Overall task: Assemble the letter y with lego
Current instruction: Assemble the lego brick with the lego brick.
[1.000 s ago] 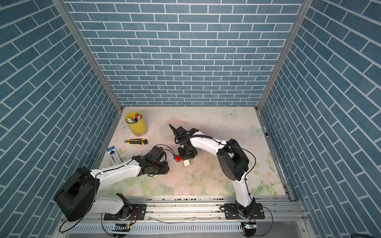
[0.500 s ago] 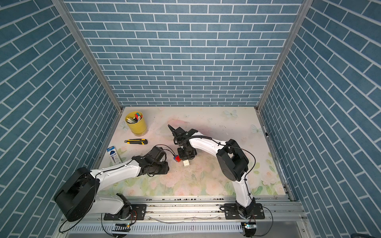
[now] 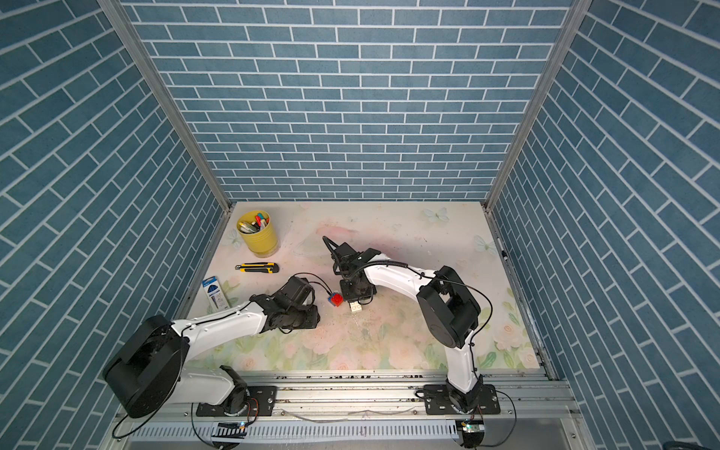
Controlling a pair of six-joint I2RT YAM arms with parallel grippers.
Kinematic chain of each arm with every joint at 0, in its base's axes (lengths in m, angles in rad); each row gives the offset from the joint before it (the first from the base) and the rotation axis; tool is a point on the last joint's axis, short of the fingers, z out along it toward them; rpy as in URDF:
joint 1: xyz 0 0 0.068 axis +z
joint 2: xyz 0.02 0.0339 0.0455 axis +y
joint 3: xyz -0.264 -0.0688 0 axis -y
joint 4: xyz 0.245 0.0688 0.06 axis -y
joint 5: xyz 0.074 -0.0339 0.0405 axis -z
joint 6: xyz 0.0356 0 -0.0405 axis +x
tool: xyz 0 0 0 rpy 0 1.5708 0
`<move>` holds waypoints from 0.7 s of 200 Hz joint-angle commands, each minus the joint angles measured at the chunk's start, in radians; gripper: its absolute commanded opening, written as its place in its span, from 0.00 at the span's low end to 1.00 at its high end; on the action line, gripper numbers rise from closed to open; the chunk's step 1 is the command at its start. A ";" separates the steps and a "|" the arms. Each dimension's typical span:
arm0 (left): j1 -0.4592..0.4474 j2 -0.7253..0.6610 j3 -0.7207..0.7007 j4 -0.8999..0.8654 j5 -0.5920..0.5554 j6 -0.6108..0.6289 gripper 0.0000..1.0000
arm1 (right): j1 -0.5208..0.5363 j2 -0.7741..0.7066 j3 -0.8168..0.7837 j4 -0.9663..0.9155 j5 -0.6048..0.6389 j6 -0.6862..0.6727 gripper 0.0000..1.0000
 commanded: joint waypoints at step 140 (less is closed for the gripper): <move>0.010 0.041 -0.012 -0.028 -0.011 -0.006 0.48 | 0.021 0.122 -0.100 -0.102 0.077 0.006 0.23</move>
